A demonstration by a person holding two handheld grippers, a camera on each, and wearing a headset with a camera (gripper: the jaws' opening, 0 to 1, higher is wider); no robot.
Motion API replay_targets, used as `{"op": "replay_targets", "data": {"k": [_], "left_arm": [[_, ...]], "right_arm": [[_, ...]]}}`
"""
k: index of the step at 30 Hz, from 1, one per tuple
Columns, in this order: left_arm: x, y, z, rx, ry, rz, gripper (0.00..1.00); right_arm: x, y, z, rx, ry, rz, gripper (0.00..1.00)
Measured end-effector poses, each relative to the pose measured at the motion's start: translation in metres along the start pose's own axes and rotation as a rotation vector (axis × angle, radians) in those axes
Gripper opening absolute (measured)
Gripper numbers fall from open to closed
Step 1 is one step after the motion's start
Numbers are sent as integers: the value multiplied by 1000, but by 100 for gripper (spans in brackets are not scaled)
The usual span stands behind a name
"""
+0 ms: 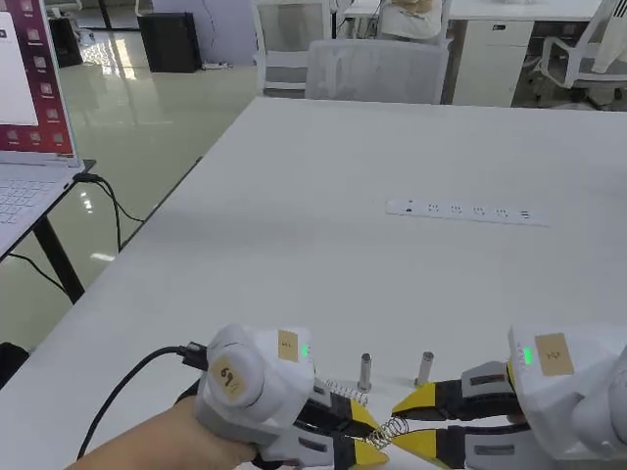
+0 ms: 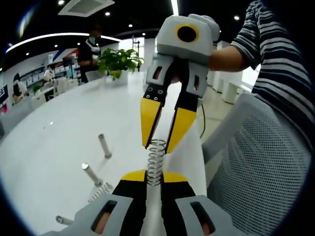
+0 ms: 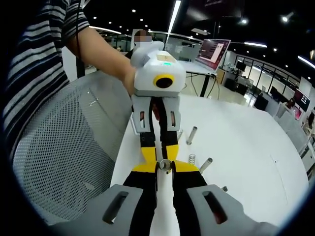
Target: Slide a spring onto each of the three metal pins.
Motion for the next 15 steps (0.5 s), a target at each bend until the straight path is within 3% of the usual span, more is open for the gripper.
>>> {"op": "replay_targets", "data": {"k": [15], "left_arm": [[3,2,2,-10,8,1,2]], "right_arm": [[11,11,0,-48,-32,41,8]]}}
Point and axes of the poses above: the centre of the closed fingertips' face, and the gripper's own axes: x roughly forward along the fingers, z roughly to its right, y roughly out of its top, the point moved 3 cm from there along -x, roughly backward along the fingers, and after that the axes turned 15 degrees about y, right-handed, at the moved point
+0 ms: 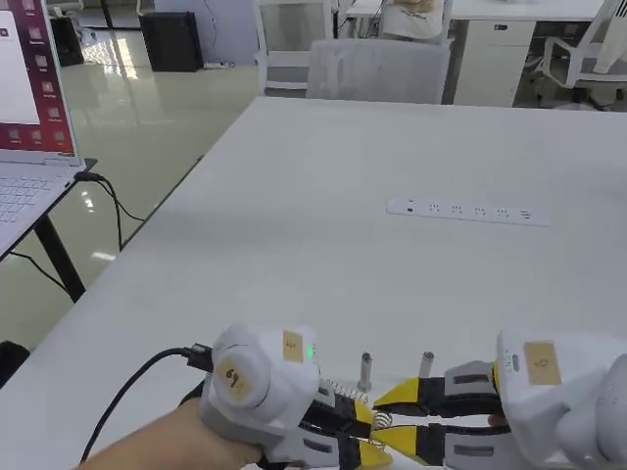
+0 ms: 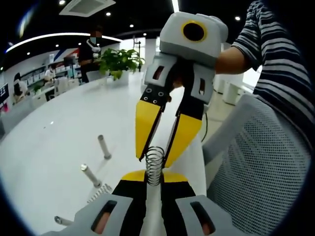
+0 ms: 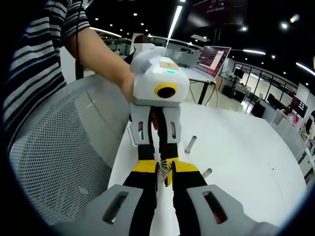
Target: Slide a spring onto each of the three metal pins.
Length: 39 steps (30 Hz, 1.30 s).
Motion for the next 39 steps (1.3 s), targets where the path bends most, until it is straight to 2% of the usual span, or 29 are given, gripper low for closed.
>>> {"op": "replay_targets", "data": {"k": [8,16,28,39], "left_arm": [[-3,-1,-1,-6,7,-5,2],[-3,-2,-3,-23,19,-8,3],[-4,-2,-4,-48,27,-9,3],[-7,-2,-9,-122,58,-5,6]], "right_arm": [[3,3,1,-9,3,7,8],[5,5,3,-22,13,-13,7],[3,4,4,-22,13,-13,7],[2,3,5,-18,4,-17,7]]}}
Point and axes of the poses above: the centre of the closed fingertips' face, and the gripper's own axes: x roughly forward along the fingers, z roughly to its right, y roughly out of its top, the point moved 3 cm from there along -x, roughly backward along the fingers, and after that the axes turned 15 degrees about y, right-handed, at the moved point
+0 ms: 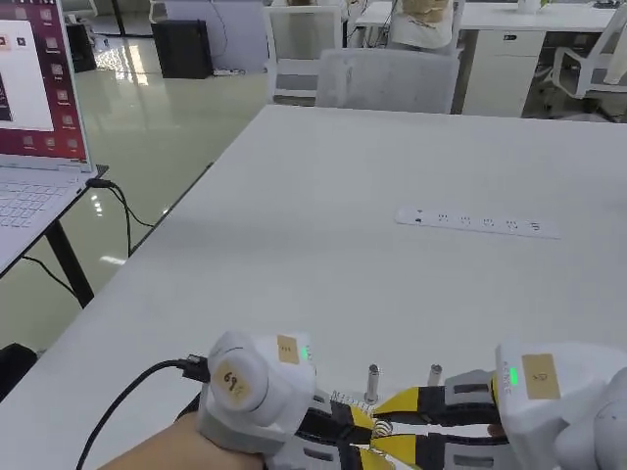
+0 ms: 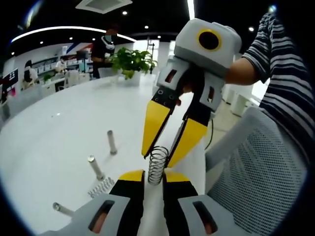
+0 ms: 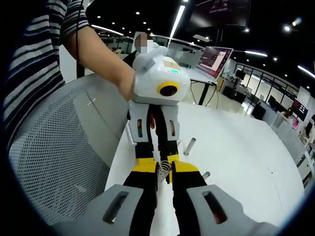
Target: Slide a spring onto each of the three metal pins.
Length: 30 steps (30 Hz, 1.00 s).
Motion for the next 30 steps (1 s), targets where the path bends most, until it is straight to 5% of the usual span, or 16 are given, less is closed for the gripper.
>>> {"op": "replay_targets", "data": {"k": [6,16,30], "left_arm": [[-6,-3,-5,-10,29,-5,10],[-33,-25,-28,-139,106,-32,19],[-67,-41,-57,-180,243,-39,36]], "right_arm": [[0,-1,1,-6,-7,-7,7],[-5,-2,9,0,-46,-7,7],[-7,-8,13,4,-82,-23,8]]}}
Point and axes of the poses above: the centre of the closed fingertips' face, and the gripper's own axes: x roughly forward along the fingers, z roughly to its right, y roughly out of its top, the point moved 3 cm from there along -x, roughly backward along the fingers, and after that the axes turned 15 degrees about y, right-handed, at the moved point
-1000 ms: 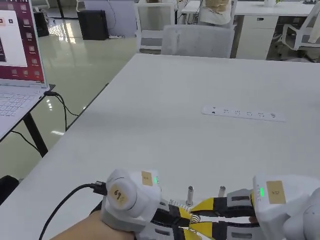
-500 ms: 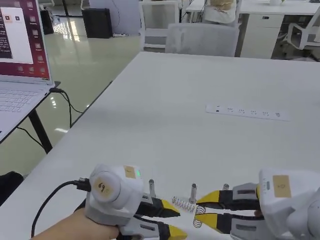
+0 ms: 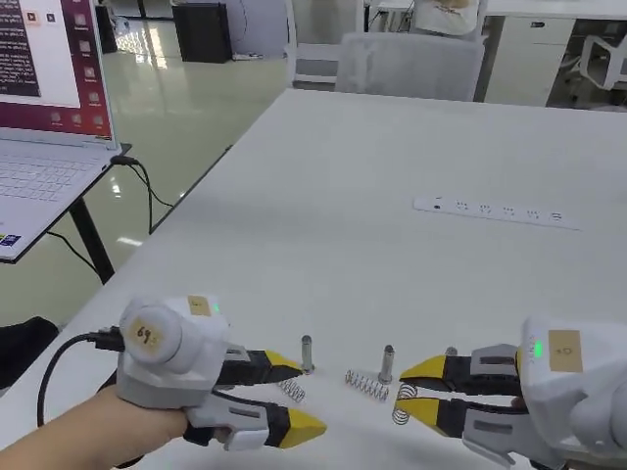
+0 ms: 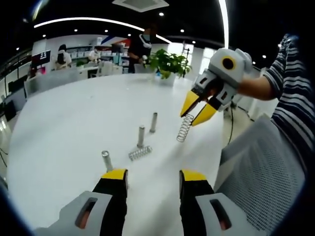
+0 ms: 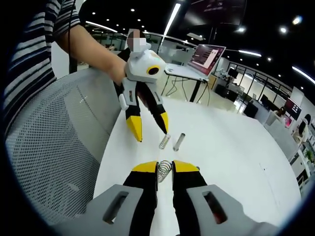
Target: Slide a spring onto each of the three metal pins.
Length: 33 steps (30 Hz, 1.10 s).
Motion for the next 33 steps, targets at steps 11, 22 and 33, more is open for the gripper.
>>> {"op": "replay_targets", "data": {"k": [11,22,33], "left_arm": [[-18,1,-24,-48,85,50,60],[-18,-1,-32,-13,140,87,98],[-18,7,-37,-15,144,98,98]], "right_arm": [[-10,-8,6,29,-47,-9,8],[-16,-14,10,48,-79,-22,8],[-30,-25,26,80,-145,-40,8]]}}
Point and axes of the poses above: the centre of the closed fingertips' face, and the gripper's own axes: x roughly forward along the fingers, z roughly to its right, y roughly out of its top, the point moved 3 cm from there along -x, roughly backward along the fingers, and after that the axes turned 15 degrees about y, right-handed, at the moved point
